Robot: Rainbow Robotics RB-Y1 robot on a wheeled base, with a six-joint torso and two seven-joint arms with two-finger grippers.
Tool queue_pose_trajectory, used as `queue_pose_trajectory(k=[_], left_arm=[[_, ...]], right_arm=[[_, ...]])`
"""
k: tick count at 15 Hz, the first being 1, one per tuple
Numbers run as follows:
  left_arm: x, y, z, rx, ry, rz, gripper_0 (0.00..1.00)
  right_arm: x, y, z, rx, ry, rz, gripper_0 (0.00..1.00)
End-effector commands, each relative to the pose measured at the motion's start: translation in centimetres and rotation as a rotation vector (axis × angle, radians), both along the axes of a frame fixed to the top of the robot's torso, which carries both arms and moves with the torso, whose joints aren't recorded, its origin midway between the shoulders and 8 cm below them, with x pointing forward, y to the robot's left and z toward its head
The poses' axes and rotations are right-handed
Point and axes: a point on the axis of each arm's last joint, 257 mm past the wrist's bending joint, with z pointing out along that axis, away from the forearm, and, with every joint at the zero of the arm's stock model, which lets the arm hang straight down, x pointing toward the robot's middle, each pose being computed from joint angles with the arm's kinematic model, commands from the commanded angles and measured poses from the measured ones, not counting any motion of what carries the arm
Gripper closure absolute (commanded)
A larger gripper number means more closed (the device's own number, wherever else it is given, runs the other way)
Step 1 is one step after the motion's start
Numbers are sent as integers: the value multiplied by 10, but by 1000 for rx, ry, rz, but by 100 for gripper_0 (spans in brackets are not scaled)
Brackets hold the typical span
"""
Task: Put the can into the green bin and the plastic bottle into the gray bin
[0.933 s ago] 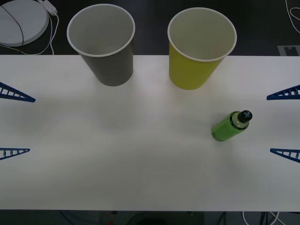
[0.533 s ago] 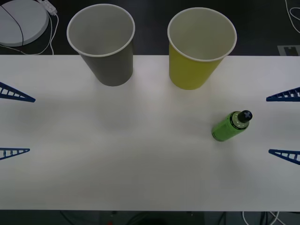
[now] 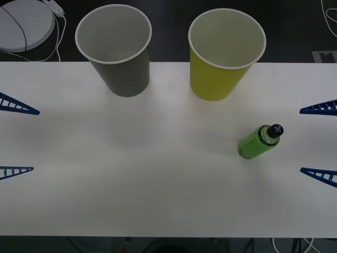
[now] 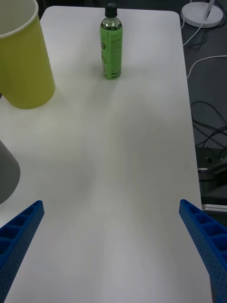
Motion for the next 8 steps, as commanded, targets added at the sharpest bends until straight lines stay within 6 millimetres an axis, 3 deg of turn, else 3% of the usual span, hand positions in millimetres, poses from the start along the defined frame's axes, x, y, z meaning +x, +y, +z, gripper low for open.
queue_pose_trajectory(k=[1, 8], left_arm=[[0, 0, 0, 0, 0, 0, 0], [0, 0, 0, 0, 0, 0, 0]], right_arm=[[1, -11, -3, -16, -66, -42, 0], [1, -59, -24, 6, -69, -242, 0]])
